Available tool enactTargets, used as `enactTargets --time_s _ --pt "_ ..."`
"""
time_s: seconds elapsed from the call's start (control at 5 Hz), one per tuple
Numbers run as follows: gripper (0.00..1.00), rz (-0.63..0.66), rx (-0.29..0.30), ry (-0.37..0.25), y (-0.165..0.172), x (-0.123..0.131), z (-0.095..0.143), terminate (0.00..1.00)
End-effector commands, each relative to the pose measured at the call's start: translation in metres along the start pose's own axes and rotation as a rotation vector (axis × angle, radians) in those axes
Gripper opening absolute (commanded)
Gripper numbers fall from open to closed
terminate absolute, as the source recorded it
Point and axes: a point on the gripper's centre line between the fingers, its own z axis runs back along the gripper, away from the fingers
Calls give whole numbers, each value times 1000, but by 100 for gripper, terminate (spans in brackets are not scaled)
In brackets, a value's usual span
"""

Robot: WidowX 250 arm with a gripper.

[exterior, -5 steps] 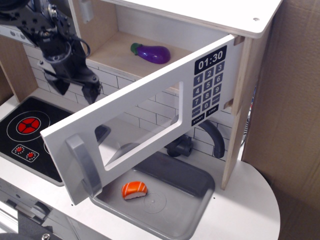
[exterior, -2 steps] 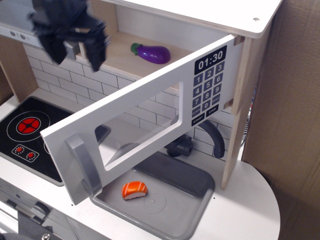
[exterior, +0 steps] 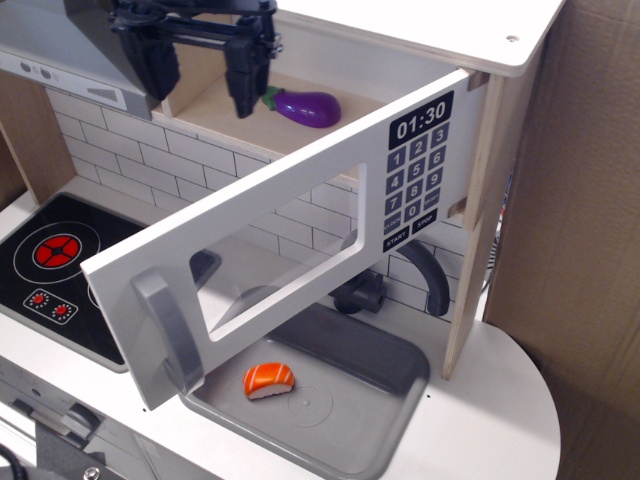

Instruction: Close microwave

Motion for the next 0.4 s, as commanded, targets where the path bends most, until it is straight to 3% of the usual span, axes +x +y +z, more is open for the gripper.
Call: enactTargets --time_s 0.0,0.2 --pt "100 -53 -3 -46 -28 8 19 0" --pt "100 -91 -57 -45 -38 2 12 0"
